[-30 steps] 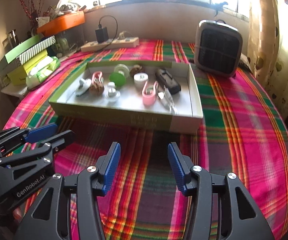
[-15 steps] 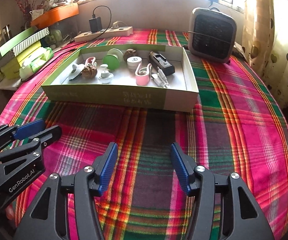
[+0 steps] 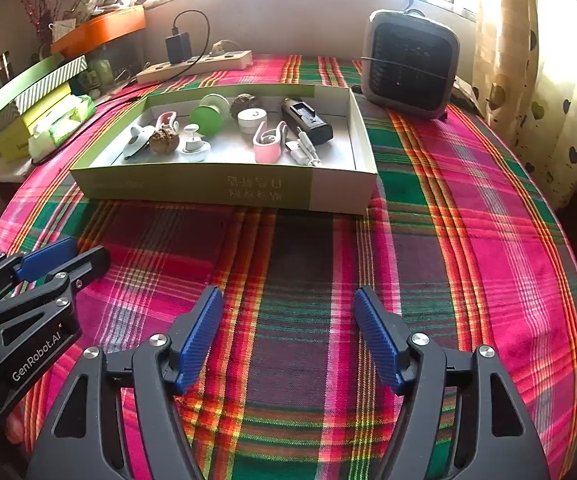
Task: Organize objects
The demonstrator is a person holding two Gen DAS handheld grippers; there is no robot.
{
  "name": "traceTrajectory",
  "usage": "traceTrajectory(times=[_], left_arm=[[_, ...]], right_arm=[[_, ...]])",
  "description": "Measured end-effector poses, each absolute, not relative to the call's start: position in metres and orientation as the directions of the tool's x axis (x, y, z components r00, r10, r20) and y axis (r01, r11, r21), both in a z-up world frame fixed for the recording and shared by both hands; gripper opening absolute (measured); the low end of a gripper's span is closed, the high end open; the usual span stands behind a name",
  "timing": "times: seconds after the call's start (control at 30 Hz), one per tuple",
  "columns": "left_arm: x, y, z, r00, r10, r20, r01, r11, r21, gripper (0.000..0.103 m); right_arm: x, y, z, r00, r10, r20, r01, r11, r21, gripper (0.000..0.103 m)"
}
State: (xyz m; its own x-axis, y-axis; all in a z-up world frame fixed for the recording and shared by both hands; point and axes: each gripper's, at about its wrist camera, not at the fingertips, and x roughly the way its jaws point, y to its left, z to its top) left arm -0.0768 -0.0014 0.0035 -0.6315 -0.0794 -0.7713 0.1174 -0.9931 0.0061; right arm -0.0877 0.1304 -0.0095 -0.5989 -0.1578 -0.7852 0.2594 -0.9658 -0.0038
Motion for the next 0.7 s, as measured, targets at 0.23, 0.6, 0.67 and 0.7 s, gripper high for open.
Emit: traceTrajectory(times=[0.23,0.6,0.67,0.7], left_arm=[[-0.077,-0.0011,0.0033,-0.632,-0.081,-0.771,0.118,-0.993,0.008,0.036],[-0.0765,-0.0023,0.0033,-0.632,-0.076,-0.771,0.118,-0.993,0.001,0.036],[-0.0766,-0.0019,0.0034,-0.632,-0.076,-0.771,0.118,-0.993,0.001,0.036],[-0.0766,-0.0022,0.0035,-0.632,-0.076,-0.771,0.118,-0.993,0.002,0.036]], right_arm=[[-0.0878,0.1304,-0.0096,-0.599,-0.159,-0.785,0.26,-0.966,-0.003,0.069],[-0.088,0.1306,-0.0095,-0.599,-0.159,-0.785,0.26,-0.966,-0.003,0.07],[-0.0881,0.1306,-0.0095,-0.599,-0.159,-0.785,0.26,-0.966,-0.003,0.07],[-0.0881,0.1305,-0.0095,-0.599,-0.159,-0.785,0.26,-0.966,-0.003,0.07]])
